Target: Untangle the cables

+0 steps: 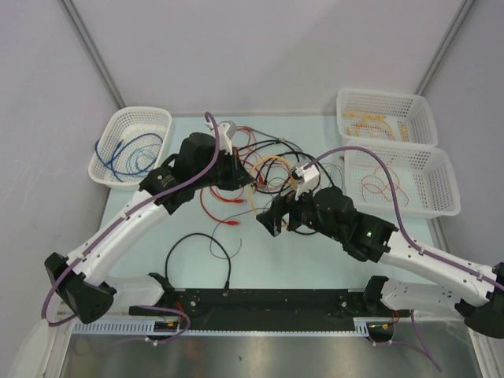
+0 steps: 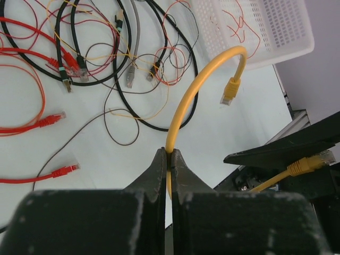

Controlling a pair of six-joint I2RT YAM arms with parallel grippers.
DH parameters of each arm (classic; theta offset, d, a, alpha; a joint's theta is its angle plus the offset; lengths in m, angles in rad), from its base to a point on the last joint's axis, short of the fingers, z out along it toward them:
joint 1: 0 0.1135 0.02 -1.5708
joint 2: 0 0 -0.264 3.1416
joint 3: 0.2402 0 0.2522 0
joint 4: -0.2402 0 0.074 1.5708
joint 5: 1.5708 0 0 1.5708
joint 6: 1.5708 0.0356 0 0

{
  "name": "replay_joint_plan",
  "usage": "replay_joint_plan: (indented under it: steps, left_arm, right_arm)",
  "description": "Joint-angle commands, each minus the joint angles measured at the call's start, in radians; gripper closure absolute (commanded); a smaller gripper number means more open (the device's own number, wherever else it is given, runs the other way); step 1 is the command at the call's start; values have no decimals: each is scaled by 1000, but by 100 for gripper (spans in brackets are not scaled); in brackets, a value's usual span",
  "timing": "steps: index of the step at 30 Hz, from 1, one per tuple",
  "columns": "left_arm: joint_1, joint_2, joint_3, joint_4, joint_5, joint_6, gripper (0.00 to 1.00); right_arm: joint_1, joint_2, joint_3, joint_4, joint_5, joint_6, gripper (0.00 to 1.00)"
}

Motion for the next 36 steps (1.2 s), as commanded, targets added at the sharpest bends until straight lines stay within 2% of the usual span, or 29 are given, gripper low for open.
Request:
replay_joint_plan:
  steps: [1, 4, 10, 13, 16, 17, 19, 23, 25, 36]
  left_arm:
    - [-10, -31, 81, -22, -143, 49, 100]
    - [13, -40, 107, -107, -301, 66, 100]
    - [117, -45, 96, -147, -352, 50, 100]
    - [154, -45, 108, -139, -340, 45, 100]
    - [154, -44, 107, -89, -228, 33, 100]
    - [144, -40, 104, -70, -131, 27, 100]
    - [110, -28, 102, -44, -104, 13, 100]
    - [-36, 5, 137, -38, -125, 16, 100]
    - [-74, 24, 143, -32, -114, 4, 100]
    - [-197, 64, 162, 4, -96, -18, 100]
  right_arm:
    - [5, -75, 44, -8, 93, -52, 2]
    - [-6, -176, 47, -67, 202, -74, 0]
    - [-32, -288, 73, -173, 233, -88, 0]
    - [-30, -293, 73, -188, 211, -74, 0]
    - [-32, -259, 74, -173, 155, -58, 0]
    - [-30, -239, 73, -148, 108, -48, 0]
    - [-23, -178, 73, -116, 70, -38, 0]
    - [8, -86, 74, -36, 32, -31, 0]
    - [17, -52, 73, -1, 33, -32, 0]
    - [16, 62, 73, 77, 29, -43, 1]
